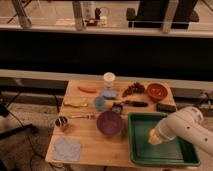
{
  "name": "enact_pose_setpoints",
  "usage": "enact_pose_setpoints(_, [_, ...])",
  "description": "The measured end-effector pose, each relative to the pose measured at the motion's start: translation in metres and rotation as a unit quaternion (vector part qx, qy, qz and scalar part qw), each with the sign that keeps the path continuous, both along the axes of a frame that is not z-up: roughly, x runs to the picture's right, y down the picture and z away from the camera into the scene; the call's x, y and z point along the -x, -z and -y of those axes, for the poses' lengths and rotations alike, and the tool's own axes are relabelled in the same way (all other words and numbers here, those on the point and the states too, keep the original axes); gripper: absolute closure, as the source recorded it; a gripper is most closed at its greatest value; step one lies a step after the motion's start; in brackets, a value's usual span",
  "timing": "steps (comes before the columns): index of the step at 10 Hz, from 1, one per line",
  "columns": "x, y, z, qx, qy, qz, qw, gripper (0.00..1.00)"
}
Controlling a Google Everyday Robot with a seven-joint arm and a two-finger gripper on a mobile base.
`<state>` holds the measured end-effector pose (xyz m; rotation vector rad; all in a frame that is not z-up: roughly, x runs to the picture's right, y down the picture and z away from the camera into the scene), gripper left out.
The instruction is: Place apple in tray
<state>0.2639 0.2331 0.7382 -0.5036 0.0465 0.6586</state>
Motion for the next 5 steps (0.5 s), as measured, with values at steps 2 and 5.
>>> enact_pose_setpoints(2, [0.0021, 0.0009, -0.0009, -0.004, 0.004, -0.002, 1.0000, 0.20])
enact_pose_setpoints(5, [0.0059, 0.0018, -0.0038, -0.010, 0.012, -0.004, 0.9999, 0.20])
